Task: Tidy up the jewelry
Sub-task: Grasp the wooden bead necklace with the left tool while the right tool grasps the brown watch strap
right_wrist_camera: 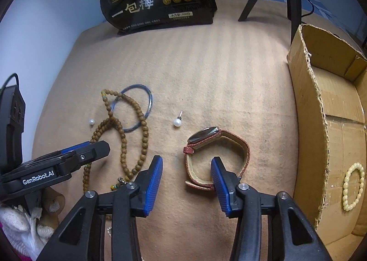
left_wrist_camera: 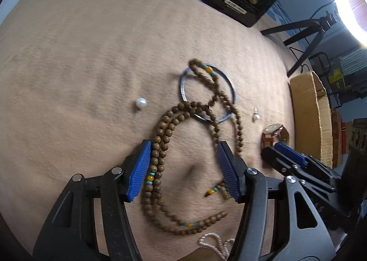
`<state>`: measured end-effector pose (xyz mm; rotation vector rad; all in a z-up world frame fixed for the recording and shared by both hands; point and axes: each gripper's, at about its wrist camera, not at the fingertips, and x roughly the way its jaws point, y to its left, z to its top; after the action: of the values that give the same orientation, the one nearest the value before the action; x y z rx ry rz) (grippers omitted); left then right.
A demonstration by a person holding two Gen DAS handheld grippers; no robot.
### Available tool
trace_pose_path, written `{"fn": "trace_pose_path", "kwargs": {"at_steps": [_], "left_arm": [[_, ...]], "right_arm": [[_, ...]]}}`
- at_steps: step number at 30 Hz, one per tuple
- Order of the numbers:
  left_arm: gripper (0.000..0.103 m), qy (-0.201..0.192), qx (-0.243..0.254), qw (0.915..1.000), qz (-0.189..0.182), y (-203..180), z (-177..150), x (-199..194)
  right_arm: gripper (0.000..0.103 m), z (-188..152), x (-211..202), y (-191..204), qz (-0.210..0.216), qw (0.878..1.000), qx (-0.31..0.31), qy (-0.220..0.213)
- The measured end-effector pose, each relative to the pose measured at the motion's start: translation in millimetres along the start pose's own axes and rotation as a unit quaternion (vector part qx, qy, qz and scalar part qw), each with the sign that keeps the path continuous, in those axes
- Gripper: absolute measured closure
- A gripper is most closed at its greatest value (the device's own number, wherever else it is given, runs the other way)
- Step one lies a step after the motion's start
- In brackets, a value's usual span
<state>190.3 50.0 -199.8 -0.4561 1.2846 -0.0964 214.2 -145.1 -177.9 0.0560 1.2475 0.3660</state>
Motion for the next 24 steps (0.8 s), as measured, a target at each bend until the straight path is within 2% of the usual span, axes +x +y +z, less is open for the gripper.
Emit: {"fn": "trace_pose_path", "kwargs": {"at_steps": [8,15,20,24], "left_arm": [[0.044,0.009,0.013,0.9999,-0.007,-24,-1,10],[0.044,0.012,0.045,0.9988,0.011,-43,-6,20],[0.044,0.01,0.072,0.9966,0.038,-59,-10,28],[0.044,0.004,0.106,0.9915,0.076,-75,-15,36]], "right_arm": [[0.064,-3,1,-2,-0.002,1.0,0.005,0.004],[0.078,-5,3,-9,-0.009,1.0,0.017,0.01],[0.079,-6,3,-11,-0.007,1.0,0.02,0.012],[0.079,-7,6,-10,-0.011,1.0,0.015,0.015]]}}
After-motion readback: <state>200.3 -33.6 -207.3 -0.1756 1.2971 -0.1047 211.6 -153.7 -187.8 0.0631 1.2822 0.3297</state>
